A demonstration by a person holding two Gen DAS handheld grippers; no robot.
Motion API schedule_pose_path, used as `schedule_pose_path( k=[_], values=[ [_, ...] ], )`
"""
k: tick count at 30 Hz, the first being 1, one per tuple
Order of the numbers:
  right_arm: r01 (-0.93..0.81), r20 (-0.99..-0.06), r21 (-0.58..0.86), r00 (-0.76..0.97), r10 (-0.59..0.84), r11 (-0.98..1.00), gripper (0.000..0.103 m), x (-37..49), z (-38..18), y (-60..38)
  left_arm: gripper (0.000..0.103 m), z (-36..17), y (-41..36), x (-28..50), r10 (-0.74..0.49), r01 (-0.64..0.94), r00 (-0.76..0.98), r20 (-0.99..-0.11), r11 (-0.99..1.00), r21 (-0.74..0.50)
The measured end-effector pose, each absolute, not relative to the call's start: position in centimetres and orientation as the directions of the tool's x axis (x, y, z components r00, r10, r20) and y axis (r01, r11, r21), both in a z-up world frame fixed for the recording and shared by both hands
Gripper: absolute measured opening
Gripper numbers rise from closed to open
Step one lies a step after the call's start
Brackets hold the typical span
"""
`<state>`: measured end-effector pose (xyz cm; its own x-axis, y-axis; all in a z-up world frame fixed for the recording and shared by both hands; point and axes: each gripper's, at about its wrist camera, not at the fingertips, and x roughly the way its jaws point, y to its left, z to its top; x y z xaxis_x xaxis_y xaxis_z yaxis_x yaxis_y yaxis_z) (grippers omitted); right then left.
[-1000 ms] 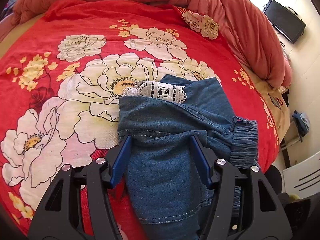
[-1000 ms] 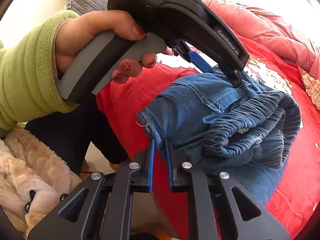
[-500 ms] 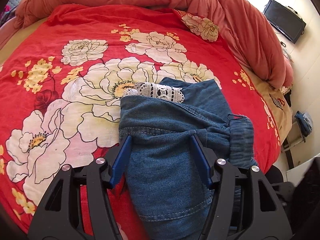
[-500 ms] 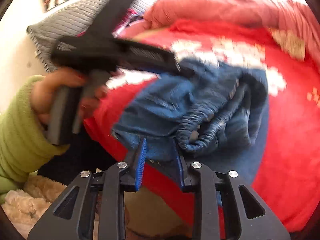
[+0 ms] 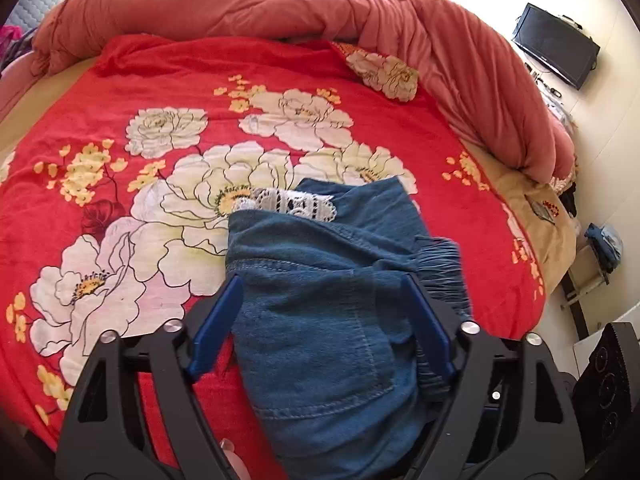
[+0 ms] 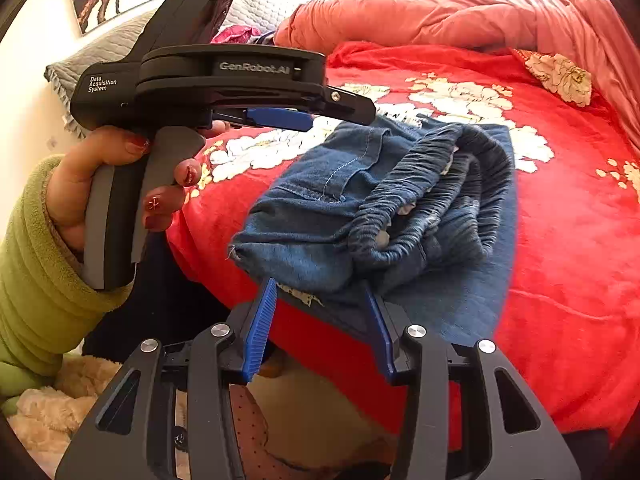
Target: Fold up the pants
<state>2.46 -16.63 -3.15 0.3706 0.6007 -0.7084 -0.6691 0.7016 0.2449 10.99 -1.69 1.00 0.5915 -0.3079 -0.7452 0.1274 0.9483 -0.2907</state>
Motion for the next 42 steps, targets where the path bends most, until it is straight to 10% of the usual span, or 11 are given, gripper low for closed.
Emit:
schedule_pose_path(
  k=[23,42],
  values=[
    [-0.537,-0.566,0.190,0.624,0.539,0.822,0.087,1.6,3.3,-21.6,0.094,7.1,-1.9,5.5,-0.281,0.169,0.709,-0.646,0.958,-0.232],
    [-0.346,-0.696,0.285,0.566,0.441,0.894,0.083,10.2,-1.7,-23.7,0.094,-0.3,1.5,6.8,-0.262,0.039,0.627,-0.733,0.951,-0.307]
  ],
)
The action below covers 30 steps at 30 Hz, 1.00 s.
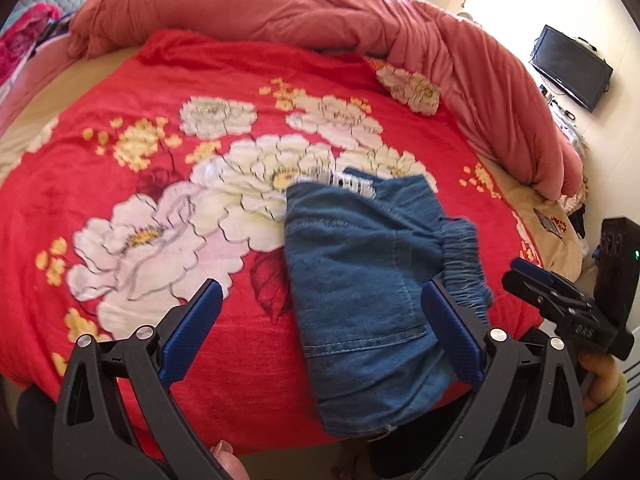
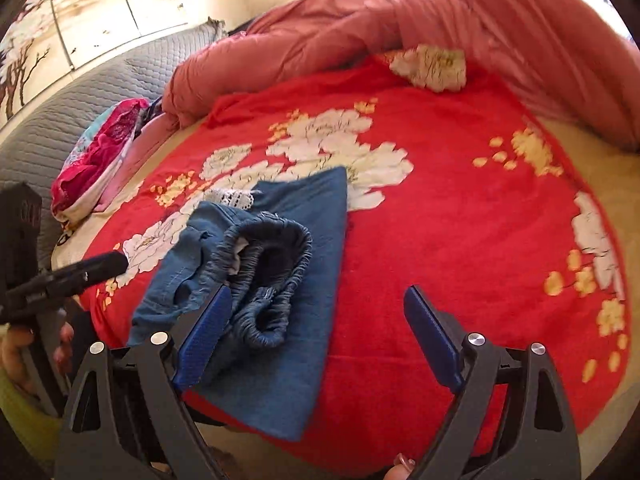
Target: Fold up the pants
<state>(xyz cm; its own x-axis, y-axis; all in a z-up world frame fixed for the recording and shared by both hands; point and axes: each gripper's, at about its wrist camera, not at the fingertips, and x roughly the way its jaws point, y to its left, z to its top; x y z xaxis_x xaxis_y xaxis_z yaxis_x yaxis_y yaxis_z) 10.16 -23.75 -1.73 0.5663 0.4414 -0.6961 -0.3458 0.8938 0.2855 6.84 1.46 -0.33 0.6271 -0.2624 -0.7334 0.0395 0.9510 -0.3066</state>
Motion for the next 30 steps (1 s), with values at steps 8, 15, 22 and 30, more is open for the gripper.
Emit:
schedule_pose_path(
  k=[8,15,22,30],
  values=[
    [-0.352,-0.740,0.379,0.440,0.508,0.856,0.062,14.0,-4.5,-22.5,0.094,-3.3,0.7,8.6,-0.310,0.036,0.574,-0.758,0.934,-0.355],
    [-0.378,-0.724,0.431,0.396,0.564,0.819,0.062,15.6,-5.6,-21.8,0.094,-4.5,0.3,9.8,-0.316,0.033,0.572,-0.757,0.931,-0.363],
    [-0.442,-0.677,0.444,0.404,0.615,0.779,0.042,15.7,-6.2,-21.0,0.066,-4.9,-0.8,10.7,-0.343,0.045,0.584,-0.736,0.919,-0.392],
    [-0.478,-0.616,0.424,0.470,0.632,0.769,0.025,13.3,-4.8,-20.5,0.052,-3.3,-2.8,10.1,-0.323,0.151,0.614,-0.720,0.944,-0.294]
  ],
)
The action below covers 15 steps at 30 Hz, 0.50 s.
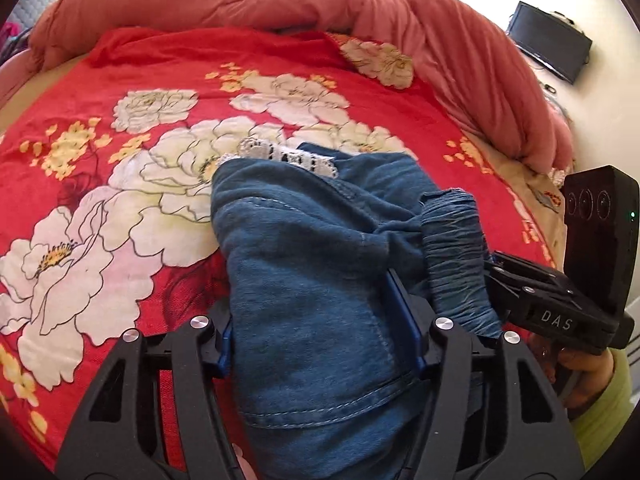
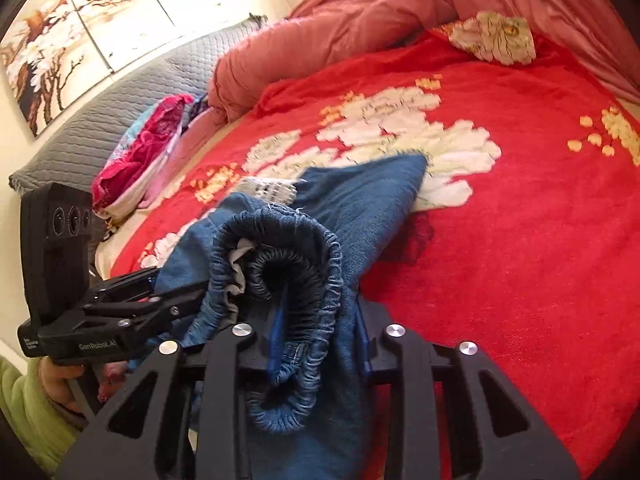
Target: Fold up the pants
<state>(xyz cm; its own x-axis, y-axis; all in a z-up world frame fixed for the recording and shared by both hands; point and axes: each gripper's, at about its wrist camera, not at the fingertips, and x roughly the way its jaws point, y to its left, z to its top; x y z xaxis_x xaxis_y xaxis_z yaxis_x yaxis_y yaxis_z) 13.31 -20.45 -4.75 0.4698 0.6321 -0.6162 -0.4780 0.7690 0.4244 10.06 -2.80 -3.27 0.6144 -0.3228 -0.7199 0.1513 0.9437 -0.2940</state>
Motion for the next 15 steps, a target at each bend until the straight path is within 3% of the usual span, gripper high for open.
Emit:
schedule_pose_path(
  k=[2,7,15],
  values=[
    [-0.503,-0.600,0.403,0.486,0.635,0.765,0.023,12.9,-3.8,-20.1,0.047,-2.8,-2.4,10.2,-0.336,0.155,0.618,-0.711,0.938,-0.309],
    [-0.544,-0.571,0.372,0.505,0.648,0.752,0.023,13.1,-1.7,-19.1,0.046,-1.0,-1.2,11.3,-0.390,0.177,0.638,-0.664,0.913,-0.366],
    [-0.573,-0.563,0.280,0.552,0.615,0.770,0.023,17.6,1.2,-16.6,0.046,1.2,0.7,15.2,-0.355,0.176,0.688,-0.634,0.928,-0.329]
  ],
)
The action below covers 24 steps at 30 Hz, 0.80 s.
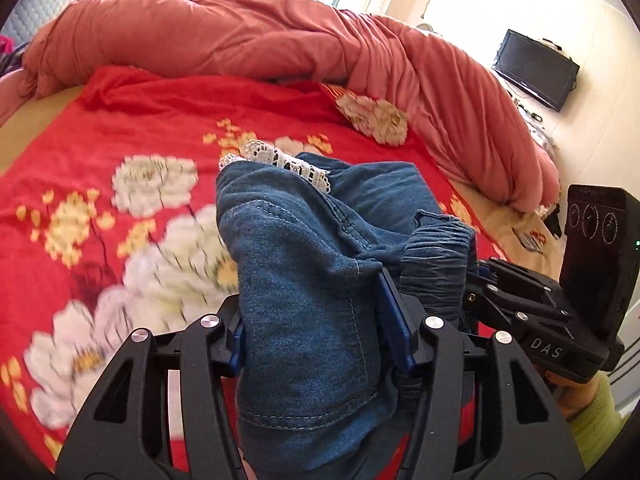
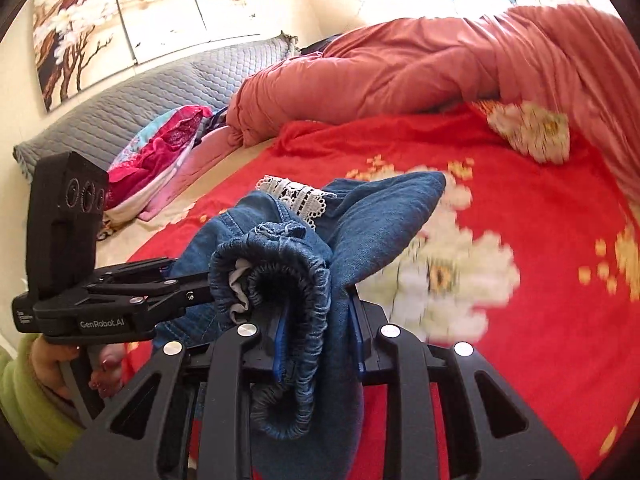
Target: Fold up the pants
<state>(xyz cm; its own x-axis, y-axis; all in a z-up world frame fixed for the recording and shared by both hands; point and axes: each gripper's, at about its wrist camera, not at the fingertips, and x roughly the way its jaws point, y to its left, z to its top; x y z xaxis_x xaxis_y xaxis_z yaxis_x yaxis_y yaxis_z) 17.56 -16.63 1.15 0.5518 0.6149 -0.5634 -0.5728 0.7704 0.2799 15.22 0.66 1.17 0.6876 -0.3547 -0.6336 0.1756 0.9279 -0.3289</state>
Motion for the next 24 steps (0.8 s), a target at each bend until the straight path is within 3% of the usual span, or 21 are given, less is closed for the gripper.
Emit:
schedule_pose_path(
  k=[12,24],
  values=[
    [-0.574,-0.574,0.172,0.602,0.555,0.801,0.023,24.3,1.9,-13.5,0.046,1.2,2.4,20.5,-0.293,0.143,0.730,-0.617,0.949,-0.282],
    [-0.487,-0.706,0.181,0.540,0.457,0.854,0.025,28.2,-3.6,-13.7,0.049,-3.1,3.4,23.4,-0.246,0.067,0.680,-0.690,0.959,-0.276]
  ],
)
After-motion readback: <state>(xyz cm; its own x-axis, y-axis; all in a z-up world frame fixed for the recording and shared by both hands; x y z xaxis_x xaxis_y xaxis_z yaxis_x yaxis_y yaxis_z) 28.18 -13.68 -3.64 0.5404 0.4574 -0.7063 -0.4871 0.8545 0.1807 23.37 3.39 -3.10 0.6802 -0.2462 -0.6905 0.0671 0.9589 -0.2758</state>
